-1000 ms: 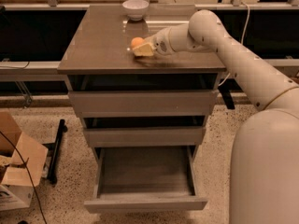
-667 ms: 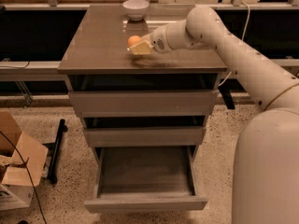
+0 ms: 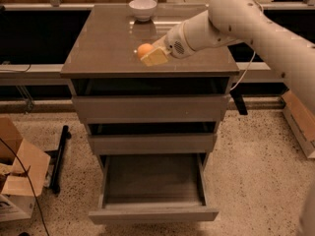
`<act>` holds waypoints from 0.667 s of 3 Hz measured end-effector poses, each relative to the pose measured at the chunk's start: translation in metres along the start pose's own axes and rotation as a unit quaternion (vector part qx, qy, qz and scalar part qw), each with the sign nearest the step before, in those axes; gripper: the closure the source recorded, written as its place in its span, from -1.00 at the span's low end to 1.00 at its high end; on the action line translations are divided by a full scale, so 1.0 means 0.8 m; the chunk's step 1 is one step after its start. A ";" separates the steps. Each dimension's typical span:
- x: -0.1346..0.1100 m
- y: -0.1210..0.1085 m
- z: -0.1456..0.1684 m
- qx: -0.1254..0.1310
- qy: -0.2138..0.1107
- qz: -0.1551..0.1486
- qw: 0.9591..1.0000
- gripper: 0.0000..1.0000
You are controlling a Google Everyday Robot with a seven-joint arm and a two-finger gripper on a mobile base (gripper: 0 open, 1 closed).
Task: Place orange into bottom drawer
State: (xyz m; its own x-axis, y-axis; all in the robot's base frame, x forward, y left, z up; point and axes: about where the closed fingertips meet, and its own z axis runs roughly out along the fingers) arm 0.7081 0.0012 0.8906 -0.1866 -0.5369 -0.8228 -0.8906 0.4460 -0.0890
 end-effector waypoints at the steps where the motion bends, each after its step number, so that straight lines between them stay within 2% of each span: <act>1: 0.024 0.053 -0.037 -0.022 0.036 0.003 0.999 1.00; 2: 0.079 0.097 -0.056 -0.042 0.068 0.061 0.995 1.00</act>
Offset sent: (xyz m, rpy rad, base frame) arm -0.1628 -0.0612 -0.0831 -0.0612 0.3959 -0.0762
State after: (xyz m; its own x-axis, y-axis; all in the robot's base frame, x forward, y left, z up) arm 0.6088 -0.0305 0.8568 -0.3443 -0.5775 -0.7402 -0.8885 0.4552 0.0582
